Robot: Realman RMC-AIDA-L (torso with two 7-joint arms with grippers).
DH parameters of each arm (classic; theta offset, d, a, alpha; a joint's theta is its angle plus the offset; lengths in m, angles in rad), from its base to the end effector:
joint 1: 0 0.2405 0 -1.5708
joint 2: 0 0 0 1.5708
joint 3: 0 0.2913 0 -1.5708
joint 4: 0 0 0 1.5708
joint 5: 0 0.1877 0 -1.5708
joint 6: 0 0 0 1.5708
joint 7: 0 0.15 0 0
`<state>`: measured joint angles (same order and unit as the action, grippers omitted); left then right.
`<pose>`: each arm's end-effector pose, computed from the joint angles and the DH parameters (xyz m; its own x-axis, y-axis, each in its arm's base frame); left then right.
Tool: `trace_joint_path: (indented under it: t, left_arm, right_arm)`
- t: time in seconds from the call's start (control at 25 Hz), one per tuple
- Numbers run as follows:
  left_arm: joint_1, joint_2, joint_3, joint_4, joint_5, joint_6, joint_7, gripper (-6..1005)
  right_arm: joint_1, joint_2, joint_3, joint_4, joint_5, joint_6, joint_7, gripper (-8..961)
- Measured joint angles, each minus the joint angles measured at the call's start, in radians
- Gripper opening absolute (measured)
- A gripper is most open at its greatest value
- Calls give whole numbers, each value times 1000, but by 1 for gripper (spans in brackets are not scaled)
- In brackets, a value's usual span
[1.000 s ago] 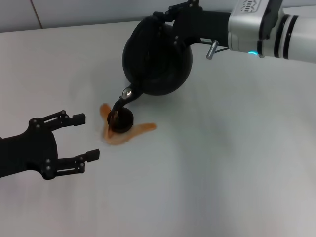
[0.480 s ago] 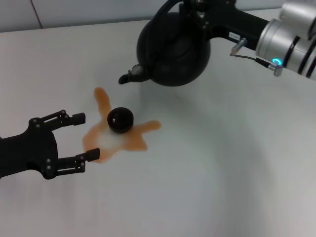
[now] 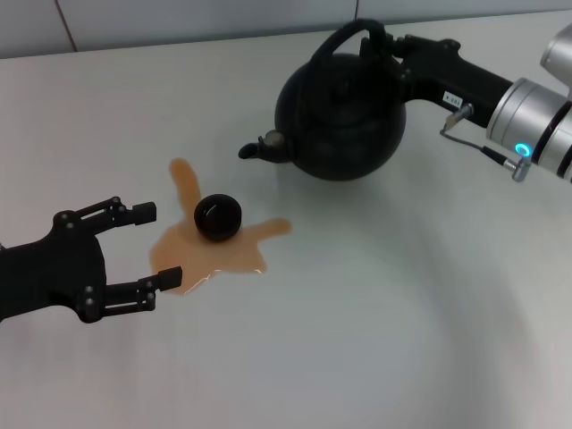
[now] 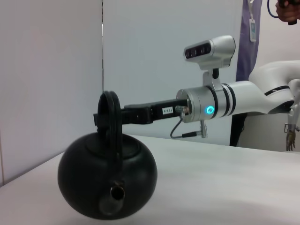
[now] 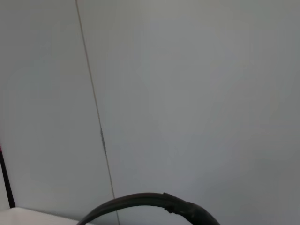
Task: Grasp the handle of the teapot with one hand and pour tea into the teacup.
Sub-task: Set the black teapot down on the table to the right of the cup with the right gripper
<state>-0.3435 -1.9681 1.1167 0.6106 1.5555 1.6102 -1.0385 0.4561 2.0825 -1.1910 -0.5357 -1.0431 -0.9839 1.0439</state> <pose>-0.2947 0.2765 -0.0106 0.8330 0.0826 0.5471 0.2172 -0.9582 -0.1861 0.2762 0.3790 -0.0257 0.6601 -0.1637 -0.7331 -0.6570 -0.5991 -0.4577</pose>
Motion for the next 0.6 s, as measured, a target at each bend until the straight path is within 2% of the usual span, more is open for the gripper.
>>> trace_joint_path:
  t: [0.6]
  left_arm:
    - [9, 0, 0, 11, 0, 4, 0, 846]
  right_arm:
    - [-9, -2, 47, 100, 1, 30, -8, 163]
